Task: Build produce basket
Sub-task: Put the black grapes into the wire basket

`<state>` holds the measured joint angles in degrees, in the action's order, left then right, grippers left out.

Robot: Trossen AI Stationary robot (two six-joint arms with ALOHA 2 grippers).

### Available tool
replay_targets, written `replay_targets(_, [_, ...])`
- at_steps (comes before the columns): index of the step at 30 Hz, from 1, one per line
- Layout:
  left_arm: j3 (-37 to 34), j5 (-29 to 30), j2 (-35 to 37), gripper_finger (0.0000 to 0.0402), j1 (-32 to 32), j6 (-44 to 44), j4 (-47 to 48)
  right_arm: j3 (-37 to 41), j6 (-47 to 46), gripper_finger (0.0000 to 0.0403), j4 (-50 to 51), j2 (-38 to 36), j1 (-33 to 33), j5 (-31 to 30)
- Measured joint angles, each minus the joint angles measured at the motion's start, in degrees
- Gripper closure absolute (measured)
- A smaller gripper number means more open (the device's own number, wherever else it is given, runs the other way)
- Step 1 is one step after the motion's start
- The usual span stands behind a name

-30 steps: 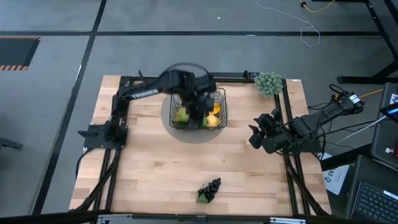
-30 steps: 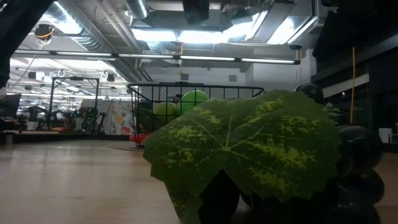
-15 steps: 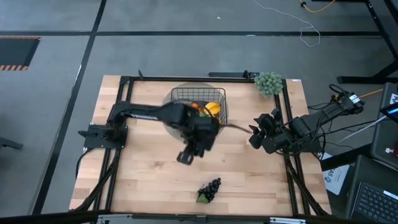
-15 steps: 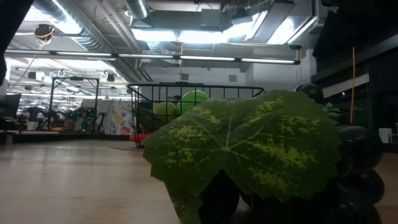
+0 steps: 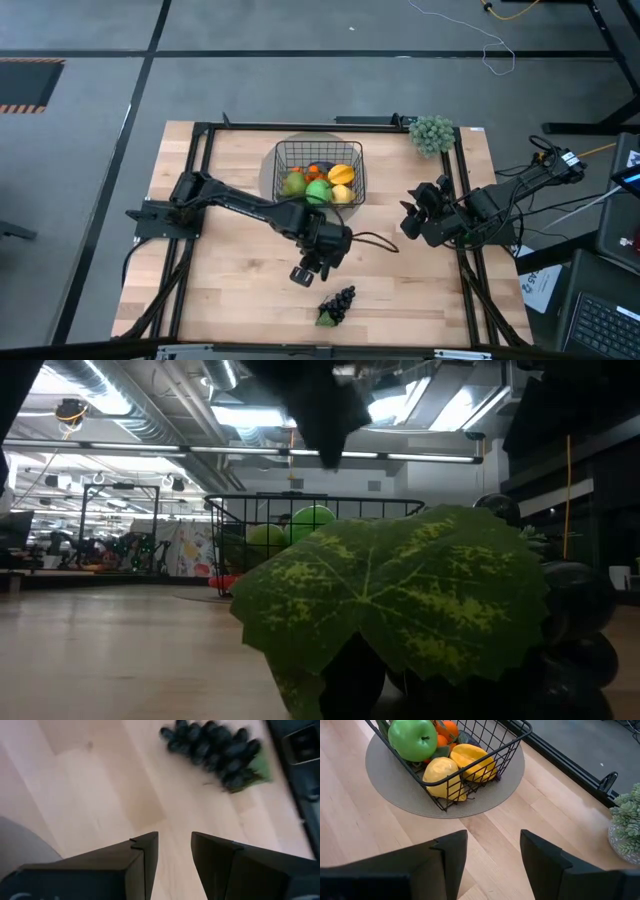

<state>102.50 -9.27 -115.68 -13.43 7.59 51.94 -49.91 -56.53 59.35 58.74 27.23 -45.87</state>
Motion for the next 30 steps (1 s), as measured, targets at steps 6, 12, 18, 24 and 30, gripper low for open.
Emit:
replay_targets(6, [-0.55,4.25,0.26,0.0298,0.12,-6.23,13.30,0.00,-1.31,0.0229,0.00,0.00,-0.01,-0.01])
replay_targets(12, [-0.04,7.35,2.29,0.0301,-0.10,-12.00,37.76,0.00,-1.47,0.0229,-0.02,0.00,0.01,0.00])
replay_targets(18, [-8.52,4.46,10.65,0.0330,0.67,-11.57,37.87,0.02,-1.49,0.0229,-0.21,-0.01,0.00,-0.02])
replay_targets(24, [-25.97,6.45,29.88,0.0360,4.92,-17.62,31.48,0.48,-1.49,0.0229,-0.32,0.00,-0.01,-0.13])
replay_targets(30, [-46.36,12.46,52.94,0.0384,8.22,-21.75,7.27,0.70,-1.45,0.0229,-0.51,-0.01,0.00,-0.14])
